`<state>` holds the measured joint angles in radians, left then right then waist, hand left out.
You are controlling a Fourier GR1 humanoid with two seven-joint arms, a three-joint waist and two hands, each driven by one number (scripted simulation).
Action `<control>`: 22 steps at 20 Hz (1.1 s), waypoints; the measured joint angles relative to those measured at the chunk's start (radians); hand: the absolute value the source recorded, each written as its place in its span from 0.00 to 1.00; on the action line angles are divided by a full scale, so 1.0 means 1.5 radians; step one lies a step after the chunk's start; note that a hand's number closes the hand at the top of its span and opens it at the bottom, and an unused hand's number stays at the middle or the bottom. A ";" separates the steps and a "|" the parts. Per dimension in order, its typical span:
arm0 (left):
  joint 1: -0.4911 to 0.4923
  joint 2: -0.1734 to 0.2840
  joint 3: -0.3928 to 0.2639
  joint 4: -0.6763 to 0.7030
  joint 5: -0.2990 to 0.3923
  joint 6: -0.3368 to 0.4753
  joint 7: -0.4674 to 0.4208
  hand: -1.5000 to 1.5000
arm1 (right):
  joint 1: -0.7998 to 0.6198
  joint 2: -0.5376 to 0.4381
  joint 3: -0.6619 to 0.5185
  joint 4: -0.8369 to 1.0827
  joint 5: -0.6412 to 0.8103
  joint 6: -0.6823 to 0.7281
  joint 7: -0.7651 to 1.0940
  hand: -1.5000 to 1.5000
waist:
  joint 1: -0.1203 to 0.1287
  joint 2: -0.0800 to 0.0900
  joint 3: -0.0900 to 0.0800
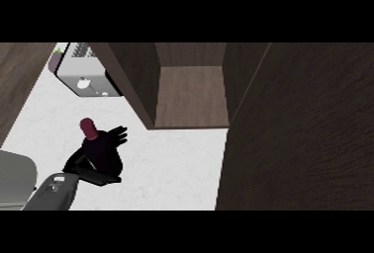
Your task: Pick up the wine, place it into the cabinet and close the cabinet
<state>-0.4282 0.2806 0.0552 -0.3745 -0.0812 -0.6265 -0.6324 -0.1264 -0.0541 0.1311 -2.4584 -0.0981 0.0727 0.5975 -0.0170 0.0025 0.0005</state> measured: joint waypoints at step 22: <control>0.008 -0.086 0.130 0.000 0.155 0.094 -0.025 1.00 | 0.012 0.004 -0.018 0.009 -0.009 0.011 -0.004 0.00 | 0.017 -0.004 -0.001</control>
<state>-0.4159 0.1515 0.2505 -0.3745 0.1510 -0.4855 -0.6701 -0.1078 -0.0479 0.1046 -2.4447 -0.1116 0.0889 0.5916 0.0092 -0.0031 -0.0009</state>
